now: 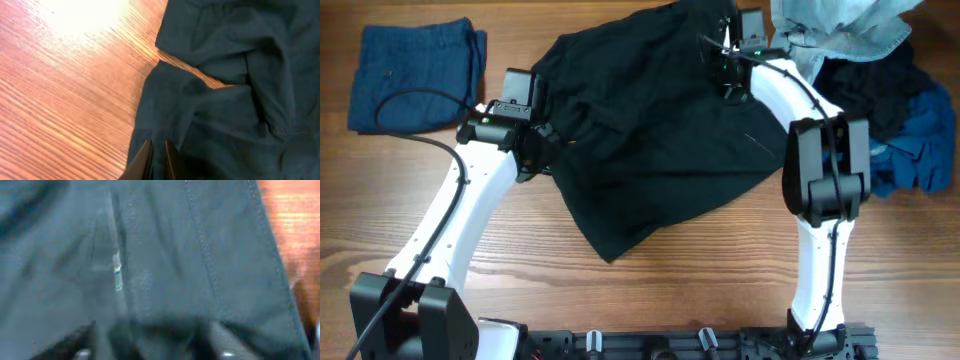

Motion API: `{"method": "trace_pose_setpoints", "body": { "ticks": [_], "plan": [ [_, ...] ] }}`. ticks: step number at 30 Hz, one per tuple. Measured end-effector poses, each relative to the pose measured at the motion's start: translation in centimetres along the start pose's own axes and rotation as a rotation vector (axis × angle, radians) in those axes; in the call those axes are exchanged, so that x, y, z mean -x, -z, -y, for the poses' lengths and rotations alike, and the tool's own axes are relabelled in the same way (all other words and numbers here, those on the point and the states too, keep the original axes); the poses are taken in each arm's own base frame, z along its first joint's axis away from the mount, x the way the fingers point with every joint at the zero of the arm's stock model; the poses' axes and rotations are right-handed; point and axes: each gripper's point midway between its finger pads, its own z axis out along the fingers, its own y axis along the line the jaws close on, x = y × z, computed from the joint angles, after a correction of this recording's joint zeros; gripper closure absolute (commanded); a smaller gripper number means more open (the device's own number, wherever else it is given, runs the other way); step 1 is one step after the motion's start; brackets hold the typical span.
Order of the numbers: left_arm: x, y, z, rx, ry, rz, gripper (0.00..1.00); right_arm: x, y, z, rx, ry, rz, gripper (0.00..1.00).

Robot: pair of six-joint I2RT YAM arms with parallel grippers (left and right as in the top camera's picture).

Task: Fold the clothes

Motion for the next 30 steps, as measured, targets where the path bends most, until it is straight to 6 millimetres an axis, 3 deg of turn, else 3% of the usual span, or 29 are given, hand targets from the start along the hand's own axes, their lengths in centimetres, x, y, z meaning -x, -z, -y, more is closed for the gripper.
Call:
{"method": "trace_pose_setpoints", "body": {
  "ticks": [2, 4, 8, 10, 12, 16, 19, 21, 24, 27, 30],
  "plan": [
    [-0.5, 0.0, 0.0, -0.002, -0.012, -0.021, 0.95, 0.0, 4.1, -1.3, 0.052, -0.009, -0.050, 0.00],
    [-1.3, 0.1, 0.6, -0.015, -0.050, -0.038, 0.92, 1.0, 9.7, -2.6, 0.091, -0.007, -0.042, 0.00],
    [-5.2, 0.5, 2.6, -0.034, -0.198, -0.091, 0.77, 3.3, 22.1, -4.6, 0.149, 0.008, 0.072, 0.00],
    [-8.0, 0.9, 3.1, -0.023, -0.288, -0.137, 0.64, 2.2, 27.6, -4.6, 0.148, 0.006, 0.082, 0.00],
    [-10.2, 1.3, 2.9, 0.003, -0.354, -0.174, 0.55, 0.3, 30.1, -3.8, 0.115, -0.004, 0.042, 0.00],
    [-14.4, 2.3, 2.2, 0.051, -0.496, -0.241, 0.41, -2.5, 30.8, -1.5, 0.027, -0.047, -0.057, 0.00],
    [-16.8, 3.1, 1.0, 0.106, -0.560, -0.280, 0.30, -3.0, 30.6, 0.2, -0.004, -0.084, -0.083, 0.00],
    [-18.6, 3.7, 0.4, 0.136, -0.604, -0.298, 0.25, -3.4, 30.1, 2.4, -0.032, -0.134, -0.099, 0.00],
    [-20.8, 4.3, 0.7, 0.130, -0.662, -0.284, 0.18, -3.8, 28.7, 4.8, -0.039, -0.186, -0.110, 0.01],
    [-23.7, 4.7, 1.4, 0.099, -0.743, -0.243, 0.15, -5.4, 26.7, 6.8, -0.025, -0.221, -0.155, 0.02],
    [-23.9, 3.2, 0.6, 0.118, -0.721, -0.206, 0.14, -7.2, 24.8, 7.0, 0.001, -0.218, -0.199, 0.02]
  ]
}}
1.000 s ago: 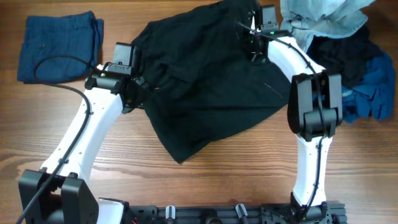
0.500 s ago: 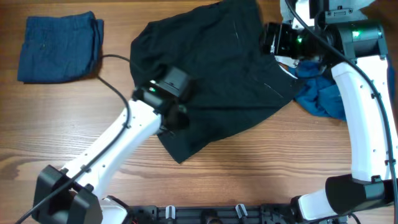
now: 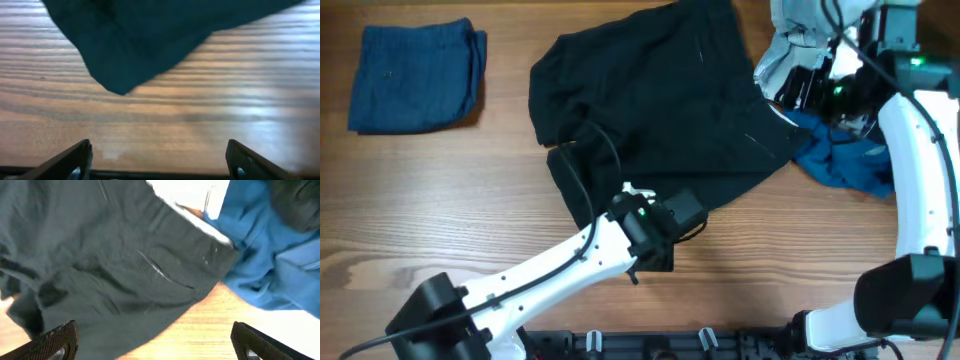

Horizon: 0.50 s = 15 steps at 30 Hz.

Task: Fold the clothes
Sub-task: 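Grasp the shorts' bottom hem with both grippers and fold it upward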

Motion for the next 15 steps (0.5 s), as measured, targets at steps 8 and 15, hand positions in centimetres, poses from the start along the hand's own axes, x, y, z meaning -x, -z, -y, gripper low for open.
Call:
{"method": "trace_pose_setpoints", "body": {
  "ticks": [8, 15],
  "plan": [
    [0.4, -4.9, -0.8, -0.013, 0.177, 0.060, 0.28, -0.7, -1.2, 0.0, 0.017, 0.030, -0.022, 0.06],
    [2.2, -5.2, -2.1, 0.045, 0.198, 0.182, 0.20, -1.1, -1.2, 0.0, 0.021, 0.026, -0.038, 0.06]
  ]
}}
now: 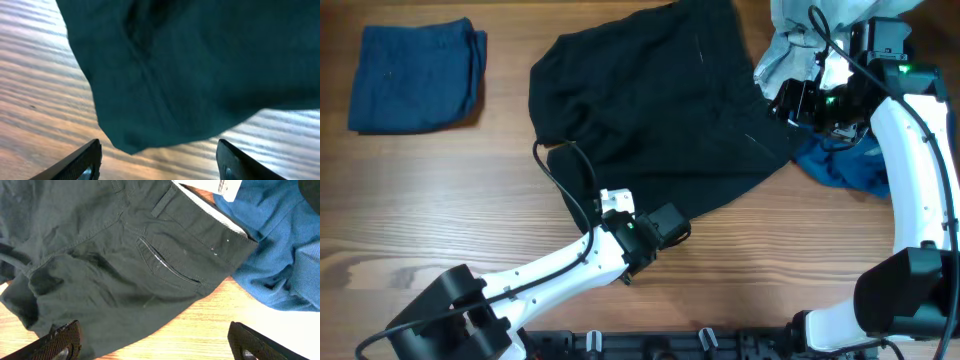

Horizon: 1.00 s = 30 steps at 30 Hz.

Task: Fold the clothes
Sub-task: 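Grasp the shorts' bottom hem with both grippers and fold it upward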

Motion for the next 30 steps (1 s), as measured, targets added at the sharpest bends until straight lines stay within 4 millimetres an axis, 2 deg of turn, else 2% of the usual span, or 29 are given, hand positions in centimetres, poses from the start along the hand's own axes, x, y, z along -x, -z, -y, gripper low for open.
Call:
{"method": "trace_pose_setpoints", "body": {
  "ticks": [3, 7, 13, 16, 18, 20, 21, 23, 26, 30],
  "plan": [
    [1.0, 0.0, 0.0, 0.009, -0.044, 0.055, 0.10, -0.1, 0.0, 0.0, 0.000, -0.001, -0.003, 0.06],
    [1.5, 0.0, 0.3, 0.000, -0.141, 0.079, 0.04, -0.1, 0.0, 0.0, 0.000, -0.001, -0.004, 0.06],
    [0.5, -0.5, 0.0, 0.002, -0.260, 0.037, 0.04, -0.2, 0.0, -0.4, 0.023, -0.001, -0.009, 0.06],
    [-0.9, -1.6, -1.4, 0.023, -0.279, -0.023, 0.09, -0.2, 0.0, -0.5, 0.030, -0.002, -0.010, 0.06],
    [-1.4, -2.2, -2.1, 0.029, -0.272, -0.057, 0.21, -0.2, 0.0, -0.5, 0.032, -0.002, -0.010, 0.06],
    [-1.4, -2.4, -1.7, 0.002, -0.257, -0.069, 0.34, -0.2, 0.0, -0.5, 0.032, -0.002, -0.011, 0.07],
    [-1.3, -2.4, -1.3, -0.020, -0.257, -0.068, 0.36, -0.2, 0.0, -0.5, 0.032, -0.002, -0.011, 0.07],
    [-1.3, -2.4, -0.4, -0.059, -0.246, -0.073, 0.39, -0.2, 0.0, -0.5, 0.032, -0.001, -0.011, 0.07],
    [-1.5, -2.3, -0.2, -0.074, -0.246, -0.087, 0.43, -0.2, 0.0, -0.5, 0.032, -0.002, -0.011, 0.07],
    [-1.6, -2.3, 0.0, -0.082, -0.245, -0.090, 0.42, -0.2, 0.0, -0.5, 0.032, -0.002, -0.011, 0.07]
  ]
}}
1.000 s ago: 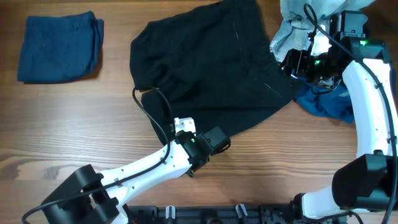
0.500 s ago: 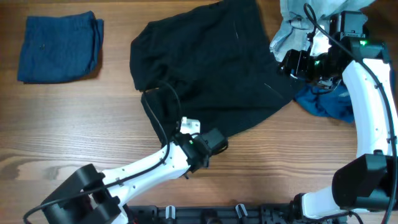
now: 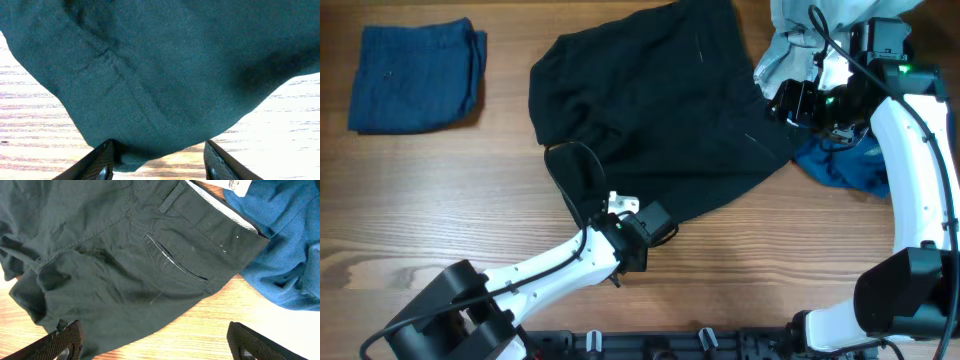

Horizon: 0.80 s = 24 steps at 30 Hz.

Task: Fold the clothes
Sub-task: 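Grasp the shorts' bottom hem with both grippers and fold it upward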

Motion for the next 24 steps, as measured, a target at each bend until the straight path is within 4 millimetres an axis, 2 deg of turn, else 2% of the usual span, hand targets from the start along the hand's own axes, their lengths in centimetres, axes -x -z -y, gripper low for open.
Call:
{"method": "trace_pose_setpoints", "body": {
  "ticks": [5, 6, 7, 9, 10, 16, 21, 24],
  "plan": [
    [0.2, -0.7, 0.3, -0.001, 0.002, 0.003, 0.44, 0.0, 0.0, 0.0, 0.000, 0.000, 0.000, 0.07],
    [0.1, -1.0, 0.3, 0.007, 0.001, -0.005, 0.50, 0.0, 0.0, 0.0, 0.000, 0.000, 0.000, 0.07],
    [0.2, -1.4, 0.3, 0.016, 0.005, -0.011, 0.60, 0.0, 0.0, 0.0, 0.000, 0.000, 0.000, 0.07],
    [0.5, -1.6, 0.2, 0.016, 0.016, -0.017, 0.94, 0.0, 0.0, 0.0, 0.000, 0.001, 0.001, 0.07],
    [0.7, -1.7, 0.2, 0.017, 0.027, -0.016, 0.96, 0.0, 0.0, 0.0, 0.000, 0.000, 0.000, 0.07],
    [1.4, -1.8, -0.9, 0.024, 0.083, -0.045, 0.96, -0.5, 0.0, 0.0, 0.001, -0.006, -0.020, 0.12],
    [2.2, -2.0, -4.5, 0.080, 0.220, -0.075, 0.96, -1.4, -0.7, 0.1, -0.001, -0.016, -0.049, 0.12],
    [3.3, -1.9, -6.6, 0.087, 0.311, -0.058, 0.96, -3.2, -2.5, 0.0, -0.003, -0.015, -0.107, 0.13]
  ]
}}
